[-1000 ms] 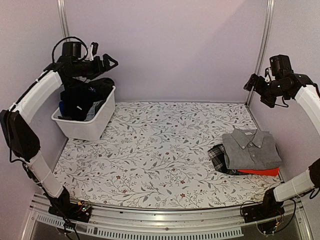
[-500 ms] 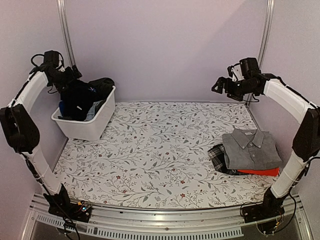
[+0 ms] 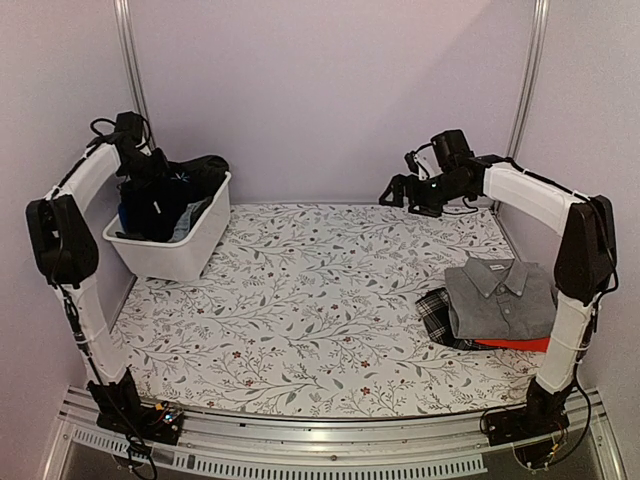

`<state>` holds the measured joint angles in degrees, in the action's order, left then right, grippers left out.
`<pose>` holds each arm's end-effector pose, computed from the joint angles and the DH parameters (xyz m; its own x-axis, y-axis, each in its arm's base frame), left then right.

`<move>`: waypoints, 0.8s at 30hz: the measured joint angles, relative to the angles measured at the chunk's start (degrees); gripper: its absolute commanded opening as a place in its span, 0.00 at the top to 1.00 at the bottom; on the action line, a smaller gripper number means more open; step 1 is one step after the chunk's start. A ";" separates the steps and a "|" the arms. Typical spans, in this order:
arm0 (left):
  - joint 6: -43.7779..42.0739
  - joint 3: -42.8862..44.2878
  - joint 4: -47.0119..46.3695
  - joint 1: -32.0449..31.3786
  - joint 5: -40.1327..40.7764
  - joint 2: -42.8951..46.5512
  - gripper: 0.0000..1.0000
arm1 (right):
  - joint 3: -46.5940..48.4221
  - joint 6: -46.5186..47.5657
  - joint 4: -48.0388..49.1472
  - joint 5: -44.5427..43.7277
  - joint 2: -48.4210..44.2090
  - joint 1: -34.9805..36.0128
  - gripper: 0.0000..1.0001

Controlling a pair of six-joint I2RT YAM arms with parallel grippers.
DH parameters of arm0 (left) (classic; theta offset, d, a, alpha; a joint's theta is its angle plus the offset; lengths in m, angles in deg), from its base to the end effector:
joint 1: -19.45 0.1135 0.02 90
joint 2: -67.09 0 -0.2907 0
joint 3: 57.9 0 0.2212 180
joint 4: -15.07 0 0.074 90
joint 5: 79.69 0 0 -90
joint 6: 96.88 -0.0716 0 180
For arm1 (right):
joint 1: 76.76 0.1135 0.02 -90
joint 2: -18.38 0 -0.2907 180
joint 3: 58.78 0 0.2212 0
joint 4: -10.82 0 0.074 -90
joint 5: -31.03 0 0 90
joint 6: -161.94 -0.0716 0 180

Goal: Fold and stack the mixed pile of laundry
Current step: Pick up the crumpled T-shirt from the bin, then place the crumpled T-shirt at the center of the board.

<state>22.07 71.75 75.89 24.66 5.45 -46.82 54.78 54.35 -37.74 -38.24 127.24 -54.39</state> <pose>0.4520 0.0351 0.3363 -0.6021 -0.5392 -0.5888 -0.3684 0.8419 -0.3943 0.3936 0.1894 0.3090 -0.7897 -0.0194 -0.6132 -0.3706 0.8115 0.4517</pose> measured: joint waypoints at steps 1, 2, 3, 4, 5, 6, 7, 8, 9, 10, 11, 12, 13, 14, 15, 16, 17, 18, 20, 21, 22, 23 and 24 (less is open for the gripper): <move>-0.17 1.09 0.15 -0.24 0.35 0.24 1.00 | 0.00 -0.15 0.07 0.13 -0.02 0.11 0.03; -0.61 2.67 0.42 -0.59 0.90 0.52 1.00 | 0.00 -0.48 0.42 0.46 -0.02 0.20 0.03; -0.92 4.22 0.57 -0.92 1.31 0.81 1.00 | 0.00 -0.70 0.72 0.59 -0.02 0.20 0.03; -1.20 6.14 0.50 -1.29 1.73 1.25 1.00 | 0.00 -0.96 0.96 0.68 -0.02 0.17 0.03; -1.38 8.24 0.04 -1.70 1.92 2.10 1.00 | 0.00 -1.20 1.25 0.70 -0.02 0.13 0.03; -1.36 9.38 -0.83 -1.95 1.75 3.10 1.00 | -0.02 -1.44 1.53 0.74 -0.02 0.11 0.02; -1.29 10.10 -2.43 -2.21 1.14 4.59 1.00 | -0.02 -1.66 1.73 0.81 -0.02 0.11 0.03; -1.16 10.60 -4.35 -2.51 0.11 6.34 1.00 | -0.02 -1.88 1.99 0.85 -0.02 0.11 0.03; -1.07 11.06 -6.10 -2.82 -0.81 7.78 1.00 | -0.02 -2.01 2.19 0.87 -0.02 0.11 0.03; -1.05 12.17 -8.07 -3.43 -1.84 9.18 1.00 | -0.02 -2.12 2.38 0.90 -0.02 0.11 0.03; -1.07 13.42 -9.60 -4.07 -2.78 9.94 1.00 | -0.02 -2.32 2.58 0.94 -0.02 0.11 0.03; -1.03 15.47 -10.91 -4.87 -4.11 10.19 1.00 | -0.04 -2.45 2.75 0.96 -0.02 0.11 0.03; -0.83 17.92 -13.03 -5.90 -5.95 10.19 1.00 | -0.02 -2.56 2.86 0.98 -0.02 0.11 0.03; -0.26 19.96 -16.13 -7.15 -8.74 10.19 1.00 | -0.02 -2.69 2.97 1.03 -0.02 0.11 0.03; 0.35 20.87 -18.71 -8.15 -11.06 10.21 1.00 | -0.02 -2.80 3.08 1.07 -0.02 0.11 0.03; 1.38 21.73 -21.81 -9.42 -13.99 10.27 1.00 | -0.02 -2.97 3.30 1.11 -0.02 0.11 0.03; 2.10 22.34 -24.09 -10.67 -16.04 10.27 1.00 | -0.02 -3.08 3.54 1.14 -0.02 0.11 0.03; 2.86 22.97 -26.01 -12.11 -18.43 10.03 1.00 | -0.02 -3.19 3.69 1.14 -0.04 0.11 0.02; 3.98 24.33 -29.33 -15.30 -22.49 9.07 1.00 | -0.02 -3.39 3.93 1.29 -0.04 0.11 0.02; 4.85 24.76 -31.50 -17.49 -25.11 8.37 1.00 | -0.02 -3.41 4.02 1.40 -0.04 0.11 0.02; 5.42 24.79 -33.03 -19.47 -27.63 7.78 1.00 | -0.02 -3.43 4.11 1.53 -0.04 0.11 0.02; 6.01 24.50 -34.27 -21.09 -29.92 7.32 1.00 | -0.02 -3.43 4.20 1.64 -0.04 0.11 0.02; 6.62 23.37 -35.67 -22.69 -32.33 7.17 1.00 | -0.02 -3.43 4.22 1.81 -0.04 0.09 0.02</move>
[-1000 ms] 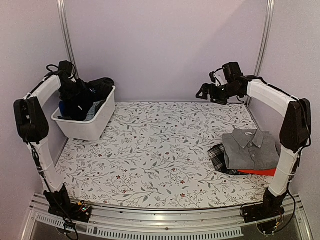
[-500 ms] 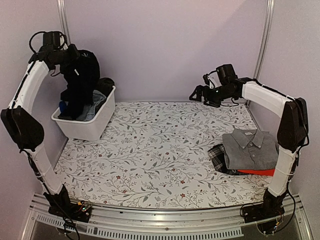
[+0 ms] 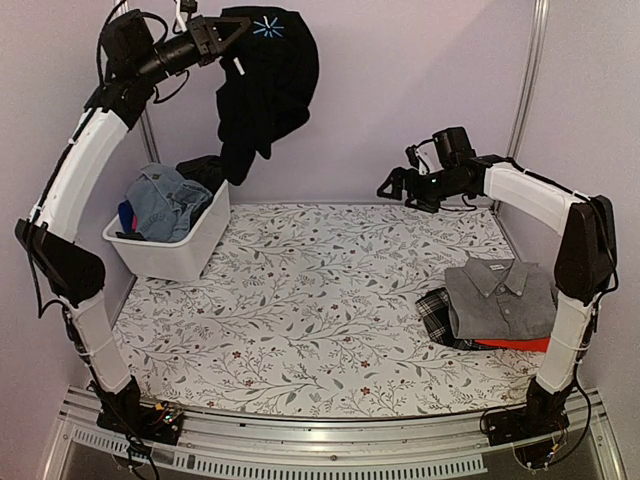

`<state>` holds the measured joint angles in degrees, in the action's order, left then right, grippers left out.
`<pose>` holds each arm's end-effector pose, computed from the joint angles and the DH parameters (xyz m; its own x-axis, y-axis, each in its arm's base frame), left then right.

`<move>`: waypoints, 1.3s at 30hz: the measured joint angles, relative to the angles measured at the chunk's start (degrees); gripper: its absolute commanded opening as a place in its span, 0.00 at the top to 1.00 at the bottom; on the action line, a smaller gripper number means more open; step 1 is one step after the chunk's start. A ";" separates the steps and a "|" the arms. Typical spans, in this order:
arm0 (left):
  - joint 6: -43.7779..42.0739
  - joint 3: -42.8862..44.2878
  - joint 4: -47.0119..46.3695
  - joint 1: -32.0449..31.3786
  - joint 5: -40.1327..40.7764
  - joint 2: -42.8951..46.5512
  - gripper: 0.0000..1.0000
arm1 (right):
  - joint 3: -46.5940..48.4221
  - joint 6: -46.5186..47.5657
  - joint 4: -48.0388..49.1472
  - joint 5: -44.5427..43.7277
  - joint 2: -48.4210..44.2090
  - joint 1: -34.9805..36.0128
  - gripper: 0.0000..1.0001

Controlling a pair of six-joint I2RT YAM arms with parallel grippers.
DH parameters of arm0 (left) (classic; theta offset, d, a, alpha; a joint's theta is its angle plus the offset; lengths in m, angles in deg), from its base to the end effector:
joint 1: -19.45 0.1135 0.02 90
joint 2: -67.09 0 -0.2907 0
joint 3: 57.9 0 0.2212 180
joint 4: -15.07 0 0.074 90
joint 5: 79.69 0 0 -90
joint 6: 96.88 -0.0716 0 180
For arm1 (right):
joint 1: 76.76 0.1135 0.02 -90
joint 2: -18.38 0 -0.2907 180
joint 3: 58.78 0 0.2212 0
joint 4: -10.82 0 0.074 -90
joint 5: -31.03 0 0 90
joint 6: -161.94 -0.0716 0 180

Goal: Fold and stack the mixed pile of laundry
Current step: Place the crumpled T-shirt at the center of the board, then pick up the crumpled T-shirt from the center of the board.

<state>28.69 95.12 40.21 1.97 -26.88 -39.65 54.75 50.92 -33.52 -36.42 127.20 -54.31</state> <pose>0.3483 -0.1551 0.5990 -0.1722 -0.4316 -0.8855 0.8321 0.4173 -0.3652 0.3982 0.1942 0.3174 -0.7747 0.0383 -0.6312 -0.3726 0.7788 0.5046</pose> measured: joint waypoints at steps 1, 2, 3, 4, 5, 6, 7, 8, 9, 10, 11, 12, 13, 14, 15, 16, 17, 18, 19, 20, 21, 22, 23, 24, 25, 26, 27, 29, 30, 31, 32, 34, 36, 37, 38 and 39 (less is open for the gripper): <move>0.46 -2.21 -1.49 -1.44 -2.95 0.09 1.00 | 0.00 0.02 0.02 0.17 0.00 -0.04 0.02; 0.90 -5.14 -3.19 -2.40 -5.62 0.59 1.00 | -0.02 0.02 0.02 0.37 0.00 -0.15 0.02; 1.29 -8.81 -4.68 -3.02 -8.17 1.40 1.00 | -0.07 0.02 0.07 0.57 0.00 -0.35 0.02; 1.64 -13.73 -6.01 -3.17 -10.64 2.51 0.86 | -0.24 0.02 0.22 0.76 -0.09 -0.46 0.02; 2.14 -18.84 -7.21 -2.91 -12.28 3.85 0.67 | -0.66 0.00 0.48 1.01 -0.26 -0.74 0.02; 2.56 -23.69 -8.00 -2.32 -13.38 5.16 0.53 | -1.20 -0.04 0.59 1.40 -0.48 -1.18 0.02; 2.56 -30.64 -8.04 -1.20 -13.66 7.10 0.45 | -1.92 -0.04 0.81 1.68 -0.79 -1.73 0.02; 2.03 -34.47 -6.36 -0.09 -13.18 7.91 0.39 | -2.47 -0.07 0.87 1.77 -1.07 -2.19 0.02; 0.85 -36.61 -3.39 1.11 -11.85 8.13 0.27 | -3.37 -0.11 1.03 1.88 -1.44 -2.80 0.02; -0.68 -38.23 1.42 2.73 -8.17 7.80 0.19 | -4.15 -0.09 0.98 1.95 -1.79 -3.37 0.02; -2.84 -39.06 4.61 3.82 -4.81 7.52 0.13 | -4.72 -0.02 0.87 2.05 -2.01 -3.85 0.03; -4.72 -40.17 8.50 4.90 0.00 7.26 0.09 | -4.94 0.15 0.68 2.10 -2.03 -4.15 0.03; -6.60 -41.53 11.32 5.77 3.89 7.23 0.07 | -5.05 0.46 0.55 2.27 -2.03 -4.44 0.03; -8.55 -42.84 13.49 6.16 7.15 7.34 0.06 | -5.14 0.76 0.37 2.49 -2.03 -4.59 0.03; -10.51 -44.44 15.34 6.10 10.16 7.52 0.07 | -5.20 1.16 0.02 2.73 -2.03 -4.59 0.04; -12.26 -45.68 16.57 5.51 11.93 7.65 0.07 | -5.20 1.60 -0.44 3.02 -2.03 -4.39 0.04; -13.79 -46.84 17.66 4.68 13.40 7.76 0.07 | -5.20 2.05 -0.92 3.23 -2.03 -4.04 0.04; -15.67 -47.91 18.95 3.17 14.67 7.80 0.07 | -5.20 2.64 -1.53 3.50 -2.03 -3.52 0.04; -17.16 -48.65 19.67 1.68 15.30 7.80 0.08 | -5.20 3.34 -2.43 3.78 -1.95 -2.80 0.05; -18.58 -49.40 20.37 -0.17 15.67 7.78 0.09 | -5.20 4.07 -3.17 4.04 -1.77 -2.08 0.05; -19.78 -50.12 20.70 -2.10 15.82 7.78 0.09 | -5.20 4.63 -3.89 4.35 -1.55 -1.44 0.05; -20.94 -50.80 21.07 -4.31 15.87 7.72 0.09 | -5.20 5.44 -4.74 4.81 -1.01 -0.83 0.05; -21.70 -51.28 21.35 -5.88 15.96 7.45 0.09 | -5.18 5.97 -5.33 5.27 -0.37 -0.33 0.05; -22.47 -51.74 21.59 -7.69 16.04 6.93 0.10 | -5.14 6.54 -5.88 5.68 0.42 0.07 0.05; -22.97 -52.00 21.68 -9.16 16.06 6.12 0.10 | -4.90 7.10 -6.64 6.25 1.49 0.50 0.05; -23.34 -52.19 21.84 -10.23 16.04 5.11 0.10 | -4.33 7.80 -7.63 6.75 2.93 0.94 0.05; -23.58 -52.35 21.99 -10.91 16.37 4.09 0.09 | -3.76 8.41 -8.37 6.99 4.26 1.38 0.05; -24.11 -52.54 22.73 -11.65 17.75 1.36 0.09 | -1.38 9.79 -10.64 7.19 7.58 2.49 0.05; -24.41 -52.59 23.06 -11.80 18.56 0.11 0.09 | 0.02 10.51 -11.50 7.19 9.40 3.02 0.06; -24.65 -52.59 23.56 -12.04 19.74 -1.42 0.10 | 1.62 11.43 -12.39 7.17 11.39 3.78 0.06; -24.79 -52.57 24.06 -12.07 20.63 -2.73 0.13 | 2.60 12.09 -12.87 7.17 12.85 4.55 0.06; -24.83 -52.54 25.24 -12.15 22.27 -5.25 0.20 | 4.02 13.03 -13.84 7.26 15.28 6.14 0.08; -24.92 -52.48 26.27 -12.35 23.74 -7.89 0.37 | 4.76 13.60 -14.14 7.76 17.44 7.76 0.15; -24.70 -52.48 26.58 -12.44 24.30 -8.90 0.45 | 4.92 13.99 -14.27 8.09 18.34 8.35 0.20; -25.11 -52.48 27.15 -12.50 24.79 -10.01 0.52 | 4.94 14.27 -14.29 8.44 19.28 9.03 0.27; -25.07 -52.48 27.39 -12.52 25.11 -10.69 0.58 | 4.94 14.34 -14.49 8.96 20.13 9.64 0.36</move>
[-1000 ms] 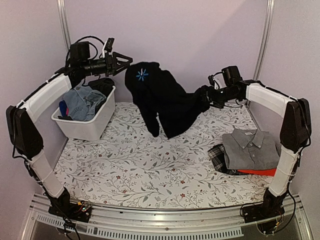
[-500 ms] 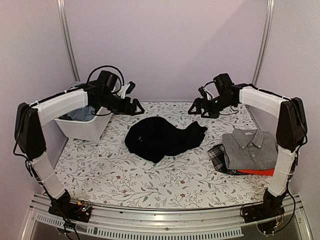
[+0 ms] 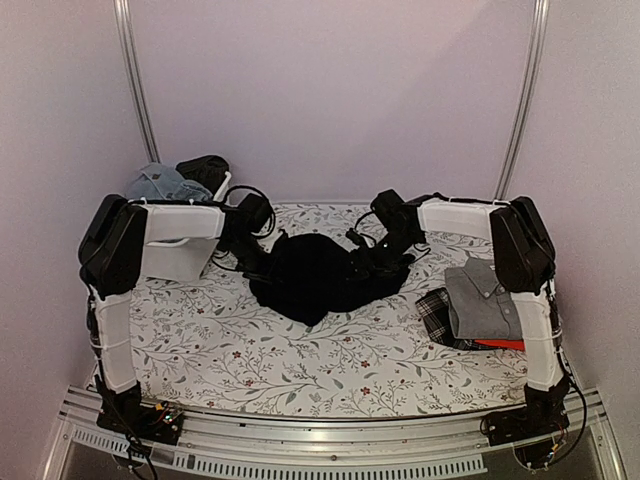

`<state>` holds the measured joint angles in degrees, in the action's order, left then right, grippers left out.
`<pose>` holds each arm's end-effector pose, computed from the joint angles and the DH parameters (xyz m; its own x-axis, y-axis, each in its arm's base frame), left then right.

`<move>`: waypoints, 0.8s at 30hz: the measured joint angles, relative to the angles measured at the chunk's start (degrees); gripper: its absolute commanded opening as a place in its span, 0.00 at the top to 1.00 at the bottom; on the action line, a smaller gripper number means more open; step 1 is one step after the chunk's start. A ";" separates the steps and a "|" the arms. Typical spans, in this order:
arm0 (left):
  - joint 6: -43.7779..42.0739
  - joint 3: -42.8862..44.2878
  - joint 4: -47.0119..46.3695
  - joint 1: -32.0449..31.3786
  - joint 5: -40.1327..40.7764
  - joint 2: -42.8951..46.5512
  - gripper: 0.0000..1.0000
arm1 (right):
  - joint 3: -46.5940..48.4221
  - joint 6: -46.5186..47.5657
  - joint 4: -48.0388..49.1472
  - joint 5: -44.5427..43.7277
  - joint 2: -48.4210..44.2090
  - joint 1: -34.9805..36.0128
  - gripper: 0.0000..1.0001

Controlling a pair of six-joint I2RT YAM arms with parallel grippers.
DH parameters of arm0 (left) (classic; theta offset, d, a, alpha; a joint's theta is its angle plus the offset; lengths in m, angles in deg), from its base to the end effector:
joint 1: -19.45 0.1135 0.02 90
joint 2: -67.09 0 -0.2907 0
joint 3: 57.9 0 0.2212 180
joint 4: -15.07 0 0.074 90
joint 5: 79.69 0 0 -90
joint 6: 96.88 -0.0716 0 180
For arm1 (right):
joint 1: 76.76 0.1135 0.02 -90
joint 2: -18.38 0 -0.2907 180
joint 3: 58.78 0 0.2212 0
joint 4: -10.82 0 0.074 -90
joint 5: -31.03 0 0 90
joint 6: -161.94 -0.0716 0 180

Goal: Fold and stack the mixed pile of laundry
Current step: Pick up the crumpled T-shirt from the center of the board.

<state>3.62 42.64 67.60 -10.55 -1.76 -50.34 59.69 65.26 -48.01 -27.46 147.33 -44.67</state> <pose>0.3530 -0.2211 0.1724 -0.8979 0.3126 -0.3100 0.3956 0.8819 -0.2565 0.3766 0.2803 0.1730 -0.8581 -0.4210 -0.2940 -0.5130 0.6778 0.5267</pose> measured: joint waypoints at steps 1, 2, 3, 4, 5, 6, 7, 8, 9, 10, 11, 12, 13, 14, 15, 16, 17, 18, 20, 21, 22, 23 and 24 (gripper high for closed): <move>0.55 0.00 0.17 0.00 0.33 -0.42 0.64 | 0.04 0.22 -0.20 0.44 0.66 0.44 0.46; 0.50 0.00 0.24 0.00 0.52 -0.61 0.71 | 0.20 0.22 -0.48 0.76 1.29 0.87 0.58; 0.63 0.00 0.31 0.02 0.68 -0.63 0.76 | 0.50 0.50 -0.74 1.29 1.86 1.11 0.73; 0.46 0.02 0.26 0.11 0.70 -0.57 0.83 | 0.96 0.59 -0.92 1.77 2.36 1.27 0.86; 0.76 0.02 0.00 0.31 0.63 -0.46 0.88 | 1.42 0.35 -1.01 2.12 2.67 1.29 0.97; 0.70 0.02 -0.17 0.48 0.50 -0.39 0.94 | 1.92 0.31 -1.22 2.14 2.71 1.27 1.00; 0.44 0.02 -0.28 0.59 0.26 -0.26 0.99 | 2.62 0.24 -1.53 2.10 2.71 1.22 1.00; 0.81 0.02 -0.48 0.72 0.15 -0.15 1.00 | 4.22 -0.28 -2.19 1.97 2.71 1.11 1.00; 0.44 0.02 -0.66 0.92 -0.13 0.15 1.00 | 6.05 -0.68 -2.54 1.84 2.71 0.94 1.00; 0.46 0.00 -0.79 1.11 -0.20 0.52 1.00 | 8.04 -1.01 -2.78 1.79 2.69 0.76 1.00; 0.37 -0.09 -1.01 1.40 -0.33 1.14 1.00 | 10.45 -1.55 -2.86 1.75 2.60 0.37 1.00; 0.37 -0.33 -1.38 1.81 -0.39 2.01 1.00 | 13.31 -2.16 -2.69 1.81 2.40 -0.33 1.00; 0.28 -0.61 -1.68 2.19 -0.42 2.80 1.00 | 15.39 -2.82 -2.27 1.92 1.90 -0.90 1.00; 0.20 -1.20 -2.38 2.89 -0.52 4.20 1.00 | 17.18 -3.87 -1.44 2.27 0.92 -1.77 1.00; 0.20 -1.64 -2.80 3.54 -0.72 5.35 1.00 | 18.14 -4.61 -0.83 2.47 -0.02 -2.54 1.00; 0.20 -2.27 -3.56 4.37 -1.09 6.60 1.00 | 18.93 -5.68 0.39 2.99 -1.57 -3.76 1.00; 0.20 -2.84 -4.17 5.31 -1.51 7.91 0.99 | 19.34 -6.67 1.62 3.52 -3.23 -4.92 1.00; 0.15 -3.43 -5.03 6.51 -2.43 9.31 0.99 | 19.76 -7.91 3.21 4.52 -5.53 -6.25 1.00; -0.02 -4.04 -7.04 8.33 -4.04 11.50 1.00 | 19.91 -9.44 5.25 6.34 -8.02 -7.39 1.00; -0.20 -4.22 -8.37 8.92 -4.74 12.57 1.00 | 19.91 -10.47 6.47 7.56 -9.27 -7.89 1.00; -0.44 -4.50 -9.88 9.38 -5.55 13.77 1.00 | 19.91 -11.37 7.80 8.83 -10.25 -8.00 1.00; -0.70 -5.03 -11.21 9.60 -6.08 15.23 1.00 | 19.91 -12.37 9.46 9.97 -11.15 -7.76 1.00; -0.96 -5.57 -12.02 9.75 -6.75 16.70 1.00 | 19.89 -13.29 10.91 10.73 -11.78 -7.48 1.00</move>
<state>2.66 37.06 55.58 -0.80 -8.52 -33.64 79.58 51.97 -37.10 -16.73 135.55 -52.14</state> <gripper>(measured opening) 0.006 0.012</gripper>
